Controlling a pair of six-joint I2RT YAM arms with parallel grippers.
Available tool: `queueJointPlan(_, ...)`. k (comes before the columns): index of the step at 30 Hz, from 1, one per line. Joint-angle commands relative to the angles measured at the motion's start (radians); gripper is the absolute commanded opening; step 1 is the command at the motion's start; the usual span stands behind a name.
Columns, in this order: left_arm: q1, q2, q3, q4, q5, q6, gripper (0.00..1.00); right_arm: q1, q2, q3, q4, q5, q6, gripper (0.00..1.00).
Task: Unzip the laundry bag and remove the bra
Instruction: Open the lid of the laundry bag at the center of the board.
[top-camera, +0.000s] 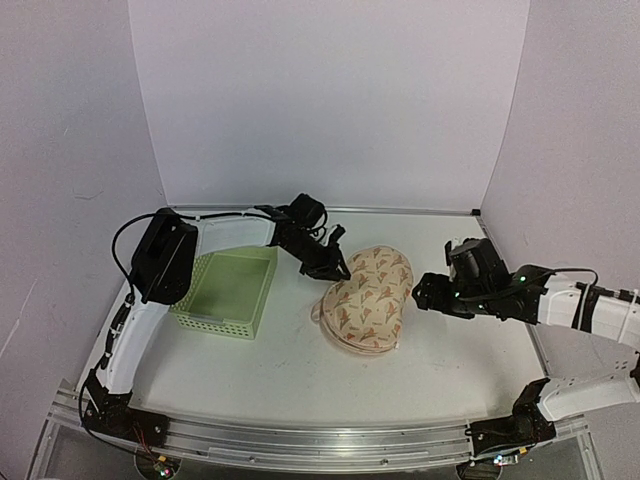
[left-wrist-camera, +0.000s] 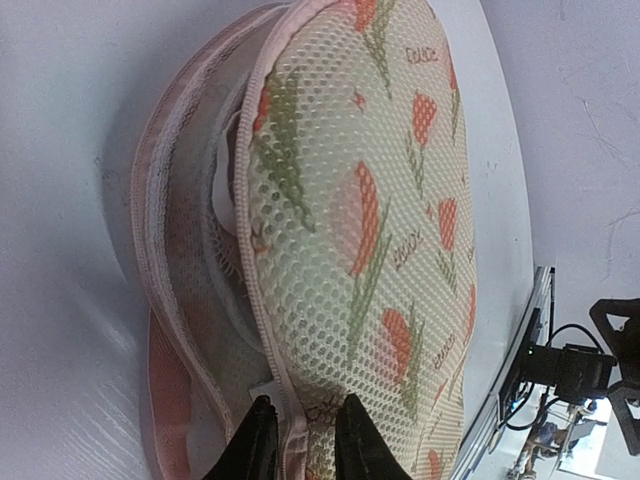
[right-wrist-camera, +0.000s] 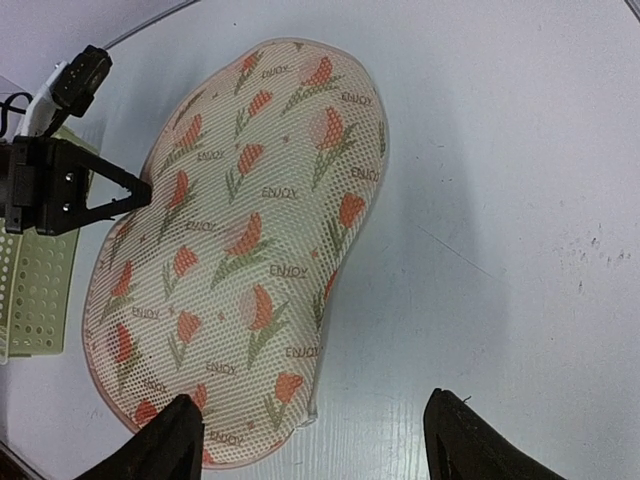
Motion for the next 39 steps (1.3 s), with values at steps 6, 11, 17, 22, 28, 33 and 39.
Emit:
queueJointPlan(6, 0.003, -0.007, 0.048, 0.047, 0.033, -0.012, 0.0, -0.005, -0.028, -0.008, 0.024, 0.0, 0.007, 0.77)
queueJointPlan(11, 0.004, -0.045, 0.015, 0.05, 0.009, -0.011, 0.0, -0.005, 0.008, -0.019, 0.05, -0.019, 0.006, 0.75)
queueJointPlan(17, 0.005, -0.13, -0.088, 0.083, -0.049, -0.023, 0.0, -0.005, 0.103, -0.006, 0.102, -0.066, 0.003, 0.72)
queueJointPlan(22, 0.017, -0.245, -0.224, 0.135, -0.096, -0.055, 0.0, -0.004, 0.165, 0.009, 0.151, -0.116, -0.004, 0.71)
queueJointPlan(28, 0.029, -0.363, -0.382, 0.198, -0.117, -0.092, 0.0, 0.003, 0.276, 0.067, 0.198, -0.193, -0.017, 0.68)
queueJointPlan(33, 0.032, -0.438, -0.447, 0.208, -0.123, -0.102, 0.0, 0.011, 0.321, 0.111, 0.213, -0.211, -0.016, 0.68)
queueJointPlan(39, 0.037, -0.517, -0.474, 0.204, -0.118, -0.104, 0.0, 0.015, 0.315, 0.127, 0.213, -0.211, -0.014, 0.68)
